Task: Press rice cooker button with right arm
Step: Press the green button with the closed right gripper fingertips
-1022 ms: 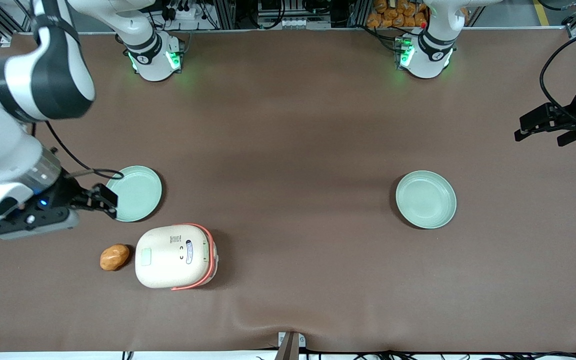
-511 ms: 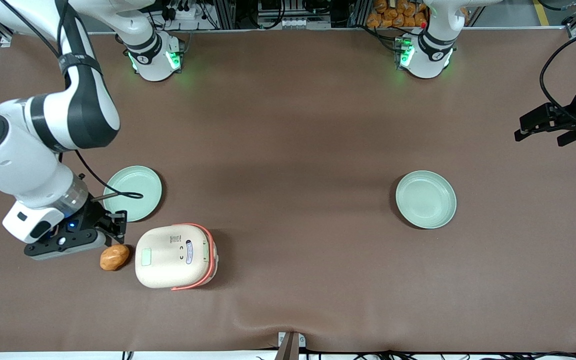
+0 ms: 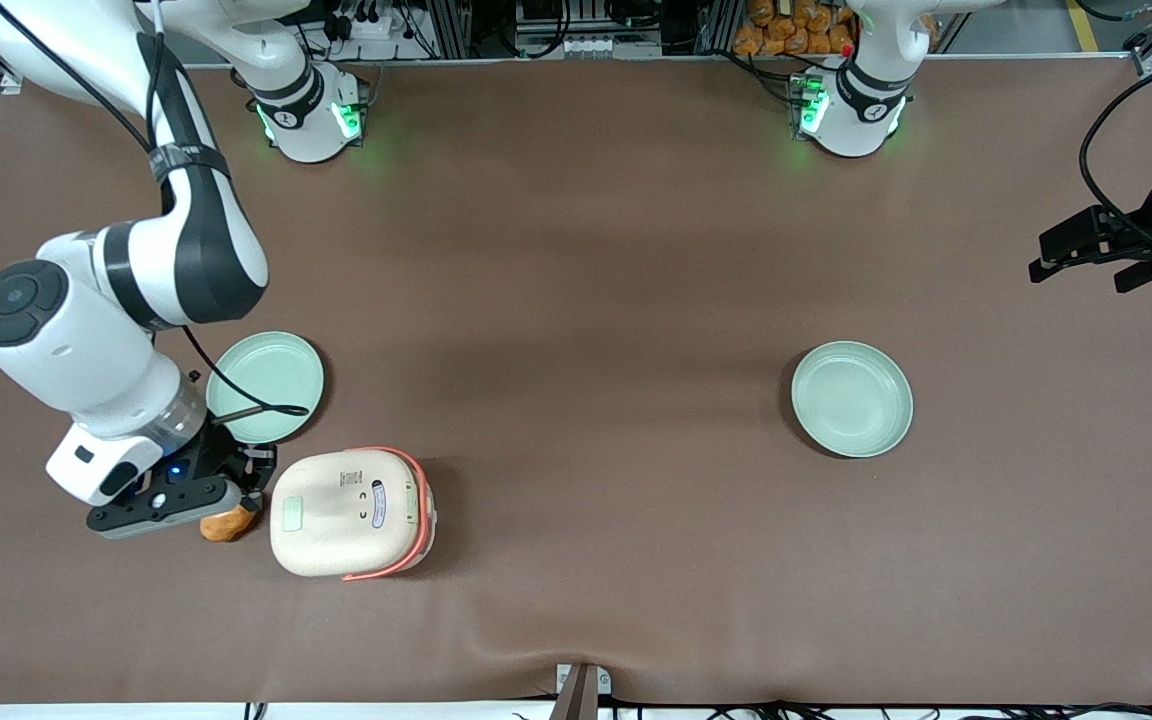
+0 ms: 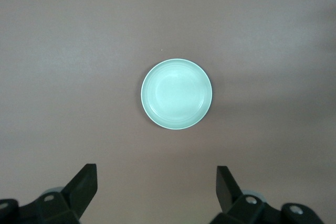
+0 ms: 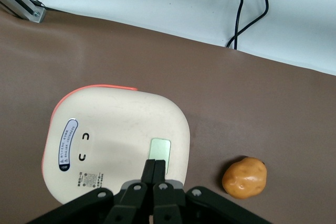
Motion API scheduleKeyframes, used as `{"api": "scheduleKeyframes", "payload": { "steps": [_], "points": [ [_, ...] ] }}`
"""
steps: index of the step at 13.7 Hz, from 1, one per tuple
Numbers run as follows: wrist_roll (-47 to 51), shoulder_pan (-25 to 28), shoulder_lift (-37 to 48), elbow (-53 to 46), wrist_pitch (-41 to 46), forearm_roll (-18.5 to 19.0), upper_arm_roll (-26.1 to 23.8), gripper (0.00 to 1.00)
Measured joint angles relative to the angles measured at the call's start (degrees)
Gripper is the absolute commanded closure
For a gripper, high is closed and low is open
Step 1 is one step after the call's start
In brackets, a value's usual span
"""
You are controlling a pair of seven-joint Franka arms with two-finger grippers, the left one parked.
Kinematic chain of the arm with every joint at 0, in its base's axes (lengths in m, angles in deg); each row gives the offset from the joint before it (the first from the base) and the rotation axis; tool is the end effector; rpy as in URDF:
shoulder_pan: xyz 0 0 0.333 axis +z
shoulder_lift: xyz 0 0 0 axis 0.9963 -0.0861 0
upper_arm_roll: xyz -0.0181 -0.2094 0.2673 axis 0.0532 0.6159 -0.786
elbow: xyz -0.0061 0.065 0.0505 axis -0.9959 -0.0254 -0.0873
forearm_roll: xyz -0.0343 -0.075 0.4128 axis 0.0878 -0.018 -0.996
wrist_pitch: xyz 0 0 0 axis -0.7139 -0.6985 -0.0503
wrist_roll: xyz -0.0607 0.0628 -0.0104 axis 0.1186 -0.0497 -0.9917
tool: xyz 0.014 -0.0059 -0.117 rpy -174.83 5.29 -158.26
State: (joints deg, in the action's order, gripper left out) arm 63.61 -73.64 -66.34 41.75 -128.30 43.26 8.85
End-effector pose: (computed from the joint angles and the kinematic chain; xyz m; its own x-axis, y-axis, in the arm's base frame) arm 0.7551 0.1442 0.4501 0.9253 0.2475 0.2873 0.2492 -0.9679 0.0312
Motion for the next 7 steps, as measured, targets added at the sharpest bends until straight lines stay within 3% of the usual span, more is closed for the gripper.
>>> {"api": "scheduleKeyframes", "payload": {
  "steps": [7],
  "points": [
    [0.02, -0.01, -3.74, 0.01, -3.30, 0.00, 0.25, 1.00]
  ]
}}
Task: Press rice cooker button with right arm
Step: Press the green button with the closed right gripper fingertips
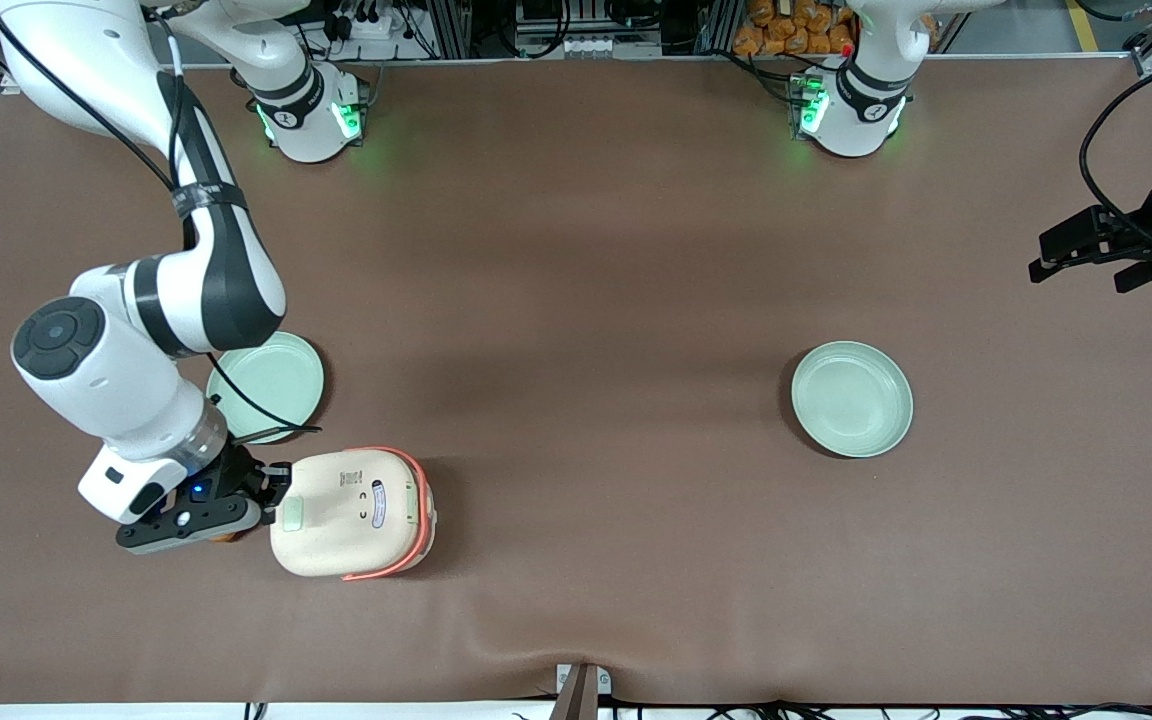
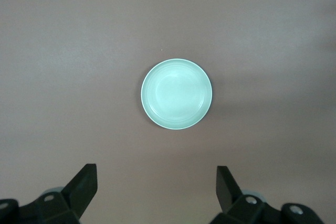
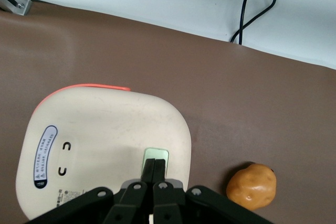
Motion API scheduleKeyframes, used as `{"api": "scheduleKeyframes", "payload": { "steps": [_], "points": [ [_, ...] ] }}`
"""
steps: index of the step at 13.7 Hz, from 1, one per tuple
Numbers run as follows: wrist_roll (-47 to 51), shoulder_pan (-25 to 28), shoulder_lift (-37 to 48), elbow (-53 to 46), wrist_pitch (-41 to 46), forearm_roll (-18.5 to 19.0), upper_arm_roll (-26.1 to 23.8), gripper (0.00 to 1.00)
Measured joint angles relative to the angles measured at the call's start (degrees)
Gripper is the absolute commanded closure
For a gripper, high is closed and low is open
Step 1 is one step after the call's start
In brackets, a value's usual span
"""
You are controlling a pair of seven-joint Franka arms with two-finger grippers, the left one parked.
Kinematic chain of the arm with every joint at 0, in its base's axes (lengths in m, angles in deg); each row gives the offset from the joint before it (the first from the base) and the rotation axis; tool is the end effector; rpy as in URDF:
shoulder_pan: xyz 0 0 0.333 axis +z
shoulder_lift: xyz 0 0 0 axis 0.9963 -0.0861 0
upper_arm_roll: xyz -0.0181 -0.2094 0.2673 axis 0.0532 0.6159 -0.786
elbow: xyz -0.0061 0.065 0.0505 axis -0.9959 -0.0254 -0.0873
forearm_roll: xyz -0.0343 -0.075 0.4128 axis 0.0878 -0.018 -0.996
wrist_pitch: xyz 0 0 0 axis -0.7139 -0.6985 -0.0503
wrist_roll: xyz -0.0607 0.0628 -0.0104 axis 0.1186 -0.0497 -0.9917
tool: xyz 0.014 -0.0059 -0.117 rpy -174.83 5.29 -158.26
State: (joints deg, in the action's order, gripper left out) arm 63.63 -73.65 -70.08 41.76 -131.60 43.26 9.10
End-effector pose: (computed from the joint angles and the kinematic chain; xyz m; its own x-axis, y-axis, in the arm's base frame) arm 0.7666 0.1437 0.4063 0.9282 0.2455 0.2796 0.2461 -0.9687 0.0335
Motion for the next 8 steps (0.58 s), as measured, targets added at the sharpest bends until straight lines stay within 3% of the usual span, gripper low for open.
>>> {"api": "scheduleKeyframes", "payload": {
  "steps": [8],
  "points": [
    [0.09, -0.01, -2.40, 0.02, -0.12, -1.58, 0.05, 1.00]
  ]
}}
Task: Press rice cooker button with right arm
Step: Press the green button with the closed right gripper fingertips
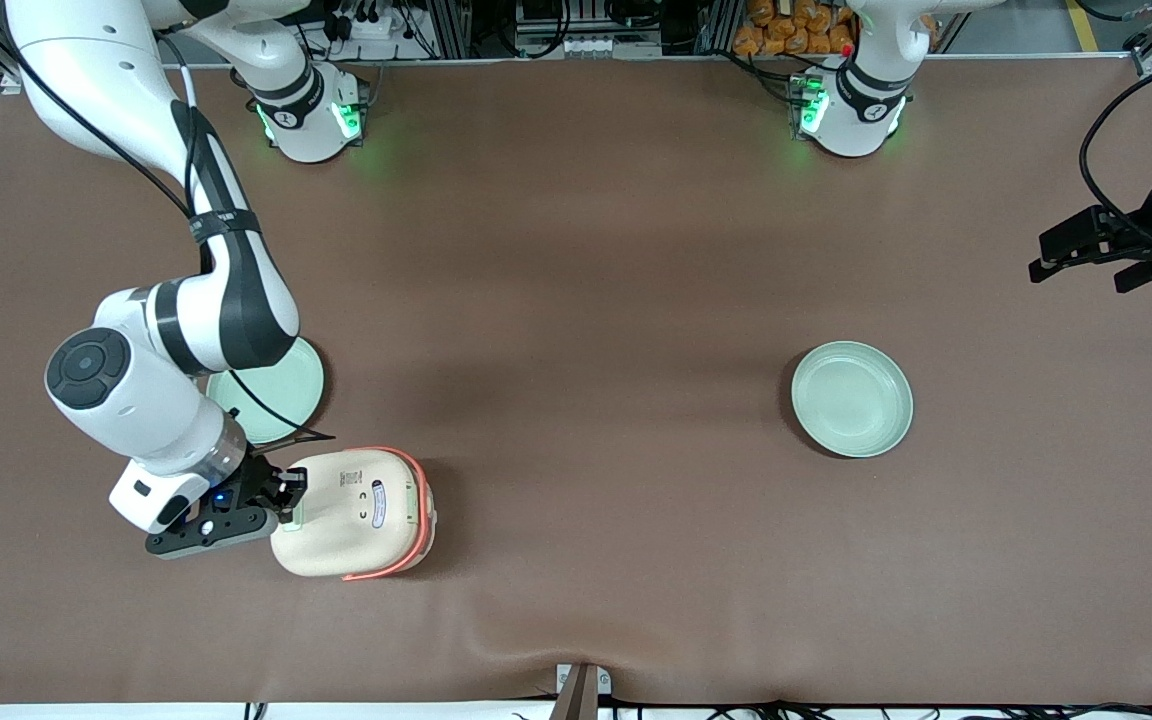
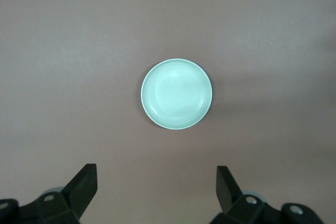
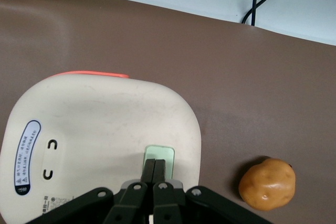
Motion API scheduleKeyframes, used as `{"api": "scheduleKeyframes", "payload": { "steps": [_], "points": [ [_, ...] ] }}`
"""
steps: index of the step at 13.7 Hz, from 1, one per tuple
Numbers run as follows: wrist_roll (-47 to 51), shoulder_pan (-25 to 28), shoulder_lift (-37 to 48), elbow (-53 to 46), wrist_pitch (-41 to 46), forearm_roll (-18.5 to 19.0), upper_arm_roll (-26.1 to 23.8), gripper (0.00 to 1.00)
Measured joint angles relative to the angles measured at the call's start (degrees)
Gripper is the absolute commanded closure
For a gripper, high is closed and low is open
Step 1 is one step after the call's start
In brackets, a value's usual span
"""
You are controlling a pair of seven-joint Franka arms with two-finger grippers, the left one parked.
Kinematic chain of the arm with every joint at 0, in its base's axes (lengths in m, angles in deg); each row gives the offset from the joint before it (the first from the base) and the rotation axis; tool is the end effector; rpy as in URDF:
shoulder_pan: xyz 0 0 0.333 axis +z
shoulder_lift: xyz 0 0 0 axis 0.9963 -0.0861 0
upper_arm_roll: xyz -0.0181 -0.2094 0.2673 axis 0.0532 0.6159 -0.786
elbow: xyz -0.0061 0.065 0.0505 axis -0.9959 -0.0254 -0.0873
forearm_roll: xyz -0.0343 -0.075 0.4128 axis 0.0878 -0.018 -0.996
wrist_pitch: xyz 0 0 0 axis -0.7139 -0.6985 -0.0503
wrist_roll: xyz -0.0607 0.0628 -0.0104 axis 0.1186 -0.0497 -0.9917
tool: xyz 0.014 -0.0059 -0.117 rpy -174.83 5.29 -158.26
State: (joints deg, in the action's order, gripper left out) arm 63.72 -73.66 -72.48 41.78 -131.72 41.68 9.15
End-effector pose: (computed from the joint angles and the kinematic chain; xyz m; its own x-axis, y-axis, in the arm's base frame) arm 0.7690 0.1445 0.3736 0.9429 0.2284 0.2426 0.2338 -0.9723 0.0067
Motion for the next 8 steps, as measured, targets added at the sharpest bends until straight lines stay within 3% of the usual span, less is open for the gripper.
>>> {"api": "scheduleKeyframes", "payload": {
  "steps": [8],
  "points": [
    [0.00, -0.01, -0.80, 0.05, -0.02, -0.10, 0.04, 1.00]
  ]
}}
